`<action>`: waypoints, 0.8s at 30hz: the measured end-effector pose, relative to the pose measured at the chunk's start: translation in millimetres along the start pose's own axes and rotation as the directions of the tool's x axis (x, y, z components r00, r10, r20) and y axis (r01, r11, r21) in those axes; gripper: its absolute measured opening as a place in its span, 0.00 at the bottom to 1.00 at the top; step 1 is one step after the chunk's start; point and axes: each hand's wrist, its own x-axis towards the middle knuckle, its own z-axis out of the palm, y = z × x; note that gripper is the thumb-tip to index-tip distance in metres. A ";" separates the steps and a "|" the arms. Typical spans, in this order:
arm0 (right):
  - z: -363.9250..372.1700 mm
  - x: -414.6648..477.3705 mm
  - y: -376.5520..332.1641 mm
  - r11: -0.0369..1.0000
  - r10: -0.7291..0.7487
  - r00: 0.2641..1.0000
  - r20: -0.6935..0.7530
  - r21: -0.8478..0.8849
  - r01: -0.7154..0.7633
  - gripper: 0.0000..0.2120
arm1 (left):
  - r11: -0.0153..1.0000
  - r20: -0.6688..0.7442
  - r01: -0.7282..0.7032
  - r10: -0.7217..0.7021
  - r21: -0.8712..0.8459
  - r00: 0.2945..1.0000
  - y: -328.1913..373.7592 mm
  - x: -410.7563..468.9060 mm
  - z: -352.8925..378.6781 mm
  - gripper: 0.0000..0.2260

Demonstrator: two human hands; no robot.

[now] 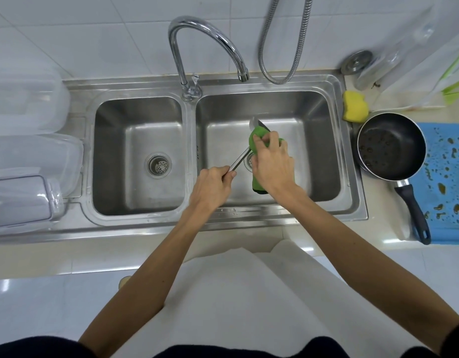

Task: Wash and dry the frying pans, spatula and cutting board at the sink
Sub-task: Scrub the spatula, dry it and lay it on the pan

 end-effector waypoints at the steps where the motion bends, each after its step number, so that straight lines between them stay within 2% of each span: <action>1: 1.2 -0.8 -0.5 1.000 0.005 1.000 -0.005 0.009 -0.005 0.20 | 1.000 0.002 -0.002 0.002 -0.004 1.000 -0.3 0.1 -1.2 0.17; 7: 7.9 -2.5 4.4 0.996 0.033 0.999 -0.040 0.089 -0.029 0.22 | 1.000 0.034 0.017 -0.016 -0.023 0.999 0.1 -1.3 -6.1 0.18; 11: 12.0 0.3 28.9 0.987 -0.008 1.000 0.020 0.163 0.005 0.23 | 0.999 0.044 0.048 -0.047 -0.020 0.998 -8.8 -2.3 -16.6 0.17; 16: 8.6 12.9 65.4 0.974 0.108 0.992 0.068 0.191 -0.119 0.22 | 0.999 0.034 0.026 -0.025 -0.026 0.999 -20.1 -4.9 -31.6 0.14; 19: -3.7 20.8 72.0 0.946 0.173 0.985 -0.002 0.279 -0.166 0.22 | 0.998 0.085 0.047 -0.044 -0.035 0.995 -22.4 -3.1 -30.3 0.13; 22: -11.6 30.0 66.6 0.908 0.126 0.990 -0.066 0.409 -0.088 0.25 | 0.997 0.114 0.052 -0.044 -0.062 0.992 -20.7 -4.1 -22.3 0.16; 24: -9.2 26.2 55.9 0.894 -0.024 0.997 -0.072 0.444 0.054 0.26 | 0.997 0.103 0.022 -0.015 -0.068 0.995 -14.7 -3.9 -17.2 0.19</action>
